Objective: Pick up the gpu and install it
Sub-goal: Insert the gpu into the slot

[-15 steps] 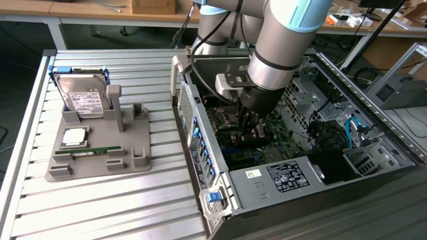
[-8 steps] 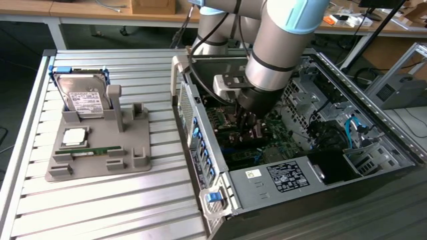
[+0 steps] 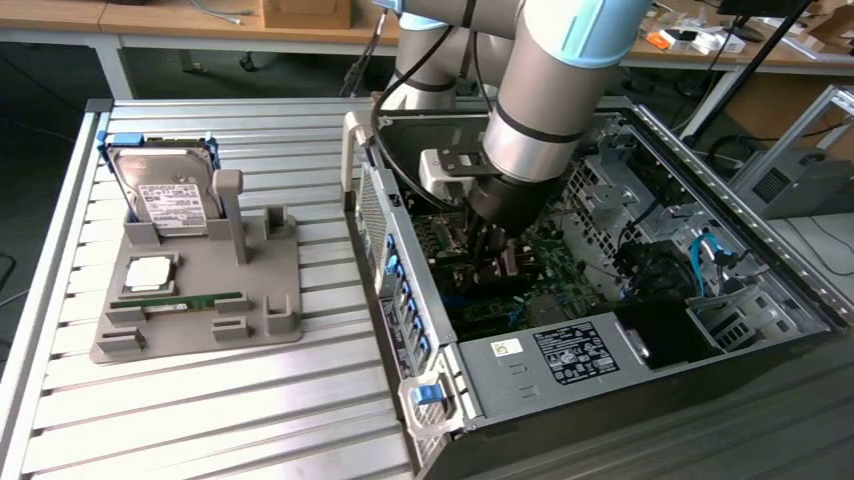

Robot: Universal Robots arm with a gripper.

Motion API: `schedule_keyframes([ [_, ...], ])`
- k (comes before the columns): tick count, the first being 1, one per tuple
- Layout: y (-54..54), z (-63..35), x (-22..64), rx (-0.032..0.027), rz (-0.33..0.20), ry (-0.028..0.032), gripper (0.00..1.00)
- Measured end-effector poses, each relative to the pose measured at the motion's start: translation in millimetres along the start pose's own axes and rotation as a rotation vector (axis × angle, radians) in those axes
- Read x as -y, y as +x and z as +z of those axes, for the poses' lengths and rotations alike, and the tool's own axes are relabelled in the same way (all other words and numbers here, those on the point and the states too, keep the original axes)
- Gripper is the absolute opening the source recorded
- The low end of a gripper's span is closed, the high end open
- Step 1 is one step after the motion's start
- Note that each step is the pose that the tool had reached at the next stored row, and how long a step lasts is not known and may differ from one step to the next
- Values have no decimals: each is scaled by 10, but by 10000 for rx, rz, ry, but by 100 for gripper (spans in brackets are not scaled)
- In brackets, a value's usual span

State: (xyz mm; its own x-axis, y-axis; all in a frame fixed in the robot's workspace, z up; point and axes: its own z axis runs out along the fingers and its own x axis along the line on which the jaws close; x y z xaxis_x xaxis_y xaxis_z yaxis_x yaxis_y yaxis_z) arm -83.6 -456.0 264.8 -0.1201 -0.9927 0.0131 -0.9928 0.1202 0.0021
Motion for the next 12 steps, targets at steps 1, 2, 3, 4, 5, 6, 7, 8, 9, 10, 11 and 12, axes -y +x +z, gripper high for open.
schedule_keyframes([
  [1, 2, 3, 0, 0, -1, 0, 27],
  [2, 6, 5, 0, 0, 0, 0, 27],
  [3, 9, 9, 0, 2, 1, 1, 27],
  [4, 11, 12, 1, 2, 1, 1, 27],
  [5, 12, 15, 2, 1, 1, 0, 27],
  [6, 12, 17, 2, 0, 1, 0, 27],
  [7, 12, 18, 3, -1, 1, -1, 27],
  [8, 12, 18, 3, -4, 0, -1, 27],
  [9, 12, 17, 3, -5, 0, 2, 27],
  [10, 12, 11, 3, -8, 1, 5, 27],
  [11, 13, 0, 3, -8, 0, 8, 27],
  [12, 13, -5, 3, -8, -1, 8, 27],
])
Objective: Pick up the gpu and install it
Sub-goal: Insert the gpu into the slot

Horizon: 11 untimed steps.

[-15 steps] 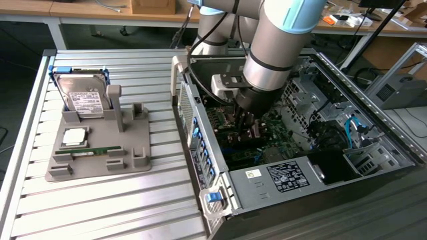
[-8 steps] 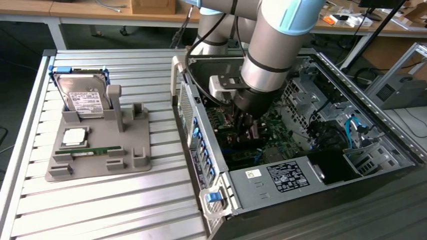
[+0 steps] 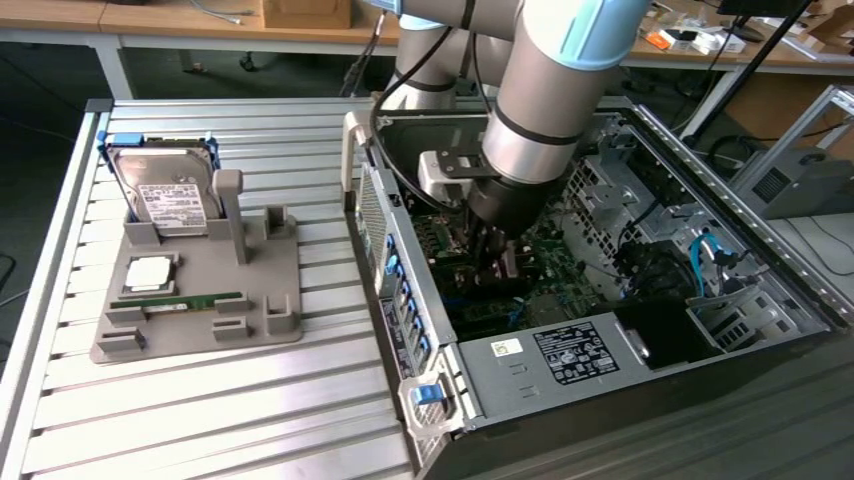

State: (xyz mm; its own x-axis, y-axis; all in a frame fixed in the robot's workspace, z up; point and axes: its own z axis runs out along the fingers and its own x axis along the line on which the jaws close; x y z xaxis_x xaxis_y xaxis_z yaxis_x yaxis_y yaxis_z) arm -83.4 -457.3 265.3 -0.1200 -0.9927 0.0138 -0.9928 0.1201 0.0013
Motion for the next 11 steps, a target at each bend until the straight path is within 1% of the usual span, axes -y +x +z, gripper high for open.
schedule_keyframes([
  [2, -2, 1, 11, 3, 1, 2, 27],
  [6, -11, 5, 89, 1, 1, -11, 27],
  [7, -12, 15, 98, 0, 1, -14, 27],
  [11, -38, 68, 87, -13, 1, -15, 27],
])
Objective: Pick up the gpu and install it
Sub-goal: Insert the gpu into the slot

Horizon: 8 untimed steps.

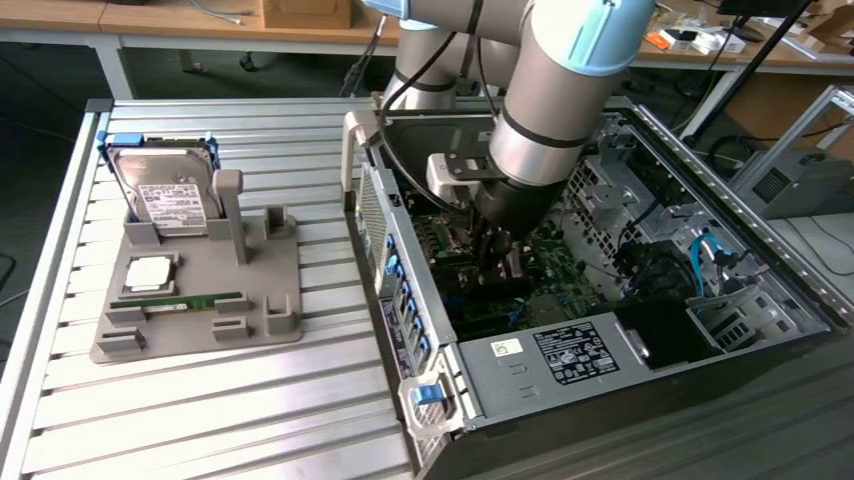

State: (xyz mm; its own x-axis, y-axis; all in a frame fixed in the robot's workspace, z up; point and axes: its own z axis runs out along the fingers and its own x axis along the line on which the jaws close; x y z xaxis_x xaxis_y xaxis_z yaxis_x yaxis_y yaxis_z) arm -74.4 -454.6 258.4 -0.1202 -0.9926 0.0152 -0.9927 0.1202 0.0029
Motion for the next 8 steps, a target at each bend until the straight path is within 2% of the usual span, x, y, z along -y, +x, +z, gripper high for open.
schedule_keyframes([
  [8, -5, 4, -65, 7, -1, 19, 27],
])
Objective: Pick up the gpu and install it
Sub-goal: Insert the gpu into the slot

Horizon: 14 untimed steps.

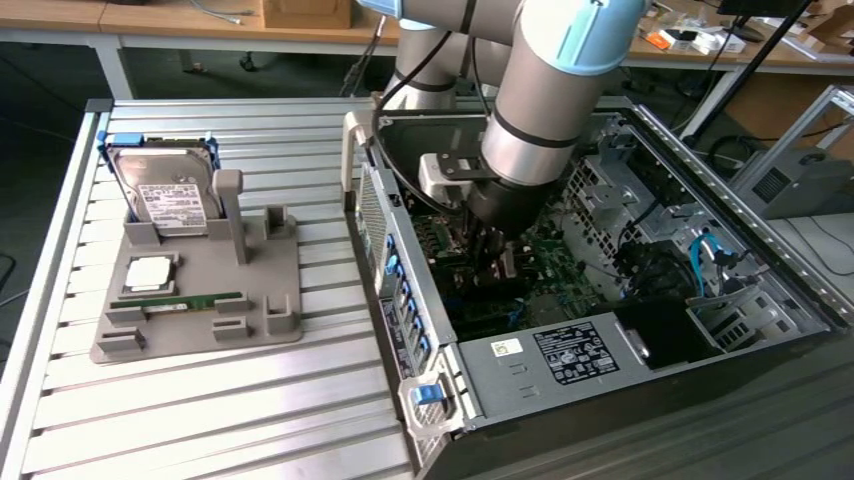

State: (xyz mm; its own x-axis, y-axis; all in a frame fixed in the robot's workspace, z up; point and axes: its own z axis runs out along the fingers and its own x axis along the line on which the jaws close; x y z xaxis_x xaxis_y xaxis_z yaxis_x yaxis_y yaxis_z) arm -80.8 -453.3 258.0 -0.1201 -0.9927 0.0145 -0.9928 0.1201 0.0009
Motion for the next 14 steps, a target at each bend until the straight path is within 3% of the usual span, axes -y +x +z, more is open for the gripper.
schedule_keyframes([
  [14, 0, 27, -1, -2, 3, -1, 27],
])
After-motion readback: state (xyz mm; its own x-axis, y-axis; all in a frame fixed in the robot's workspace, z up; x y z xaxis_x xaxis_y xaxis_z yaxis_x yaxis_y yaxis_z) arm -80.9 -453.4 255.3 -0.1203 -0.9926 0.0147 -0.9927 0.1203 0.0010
